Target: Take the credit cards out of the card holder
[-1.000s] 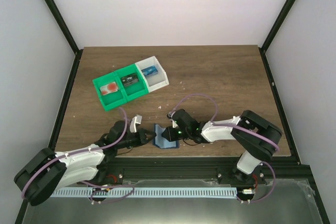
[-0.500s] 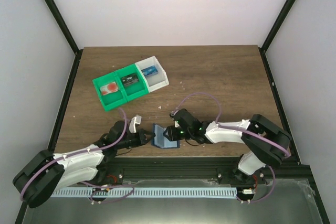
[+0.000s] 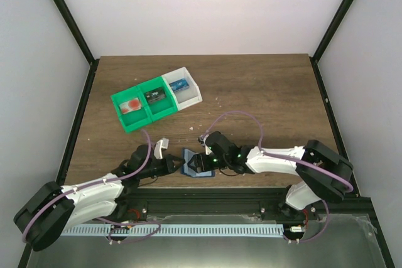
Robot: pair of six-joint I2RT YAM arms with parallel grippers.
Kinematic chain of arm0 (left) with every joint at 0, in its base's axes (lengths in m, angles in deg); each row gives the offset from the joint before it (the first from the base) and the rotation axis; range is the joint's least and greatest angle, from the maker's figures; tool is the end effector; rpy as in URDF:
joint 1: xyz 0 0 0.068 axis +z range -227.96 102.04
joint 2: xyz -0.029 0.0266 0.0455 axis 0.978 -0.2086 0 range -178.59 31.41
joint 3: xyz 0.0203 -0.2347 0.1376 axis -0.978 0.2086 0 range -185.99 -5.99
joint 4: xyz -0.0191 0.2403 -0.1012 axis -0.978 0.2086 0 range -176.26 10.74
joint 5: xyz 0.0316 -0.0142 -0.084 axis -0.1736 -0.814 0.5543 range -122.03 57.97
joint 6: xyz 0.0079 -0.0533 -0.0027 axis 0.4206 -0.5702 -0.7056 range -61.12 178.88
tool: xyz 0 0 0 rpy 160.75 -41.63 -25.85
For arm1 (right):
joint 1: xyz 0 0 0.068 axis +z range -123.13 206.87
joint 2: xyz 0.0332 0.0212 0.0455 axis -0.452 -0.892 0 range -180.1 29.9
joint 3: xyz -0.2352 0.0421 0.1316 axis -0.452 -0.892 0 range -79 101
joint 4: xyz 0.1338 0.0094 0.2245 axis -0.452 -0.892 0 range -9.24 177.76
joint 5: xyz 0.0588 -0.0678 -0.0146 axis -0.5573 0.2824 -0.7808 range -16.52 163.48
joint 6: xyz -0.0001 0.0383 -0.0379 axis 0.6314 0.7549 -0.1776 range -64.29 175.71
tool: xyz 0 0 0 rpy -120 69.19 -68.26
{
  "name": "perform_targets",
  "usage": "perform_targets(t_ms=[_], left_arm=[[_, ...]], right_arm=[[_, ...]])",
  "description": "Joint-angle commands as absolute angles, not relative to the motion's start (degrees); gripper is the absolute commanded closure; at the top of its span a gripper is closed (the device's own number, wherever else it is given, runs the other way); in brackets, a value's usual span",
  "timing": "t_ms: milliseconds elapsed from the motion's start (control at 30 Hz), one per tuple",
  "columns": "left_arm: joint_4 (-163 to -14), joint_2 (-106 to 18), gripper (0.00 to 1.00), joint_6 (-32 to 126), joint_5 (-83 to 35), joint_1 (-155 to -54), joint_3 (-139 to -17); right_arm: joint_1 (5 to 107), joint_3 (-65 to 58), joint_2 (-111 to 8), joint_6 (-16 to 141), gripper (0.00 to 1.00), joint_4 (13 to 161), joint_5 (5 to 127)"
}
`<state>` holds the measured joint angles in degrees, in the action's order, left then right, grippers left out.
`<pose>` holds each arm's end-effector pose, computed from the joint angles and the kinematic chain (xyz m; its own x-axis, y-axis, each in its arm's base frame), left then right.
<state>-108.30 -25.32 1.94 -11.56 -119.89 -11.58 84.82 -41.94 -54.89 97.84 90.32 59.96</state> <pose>0.1177 -0.1223 0.1288 -0.9126 -0.2358 -0.3340 0.1622 0.5412 -0.8251 0.1424 0.2434 0.1584 -0.8906 -0.1935 -0.4116 -0.4236 0.6822 0.5959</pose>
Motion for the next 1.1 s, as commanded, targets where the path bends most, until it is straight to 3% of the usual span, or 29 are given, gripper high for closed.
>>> perform_targets(t_ms=[0,1067], left_arm=[[-108.7,-24.3,1.00,2.5,-12.3,-120.2,-13.1],[-108.8,-24.8,1.00,2.1,-12.6,-120.4,-13.0]], right_arm=[[85.4,-39.3,-55.7,98.1,0.35,90.2,58.0],[86.0,-38.5,-56.3,98.4,0.39,85.9,62.9]])
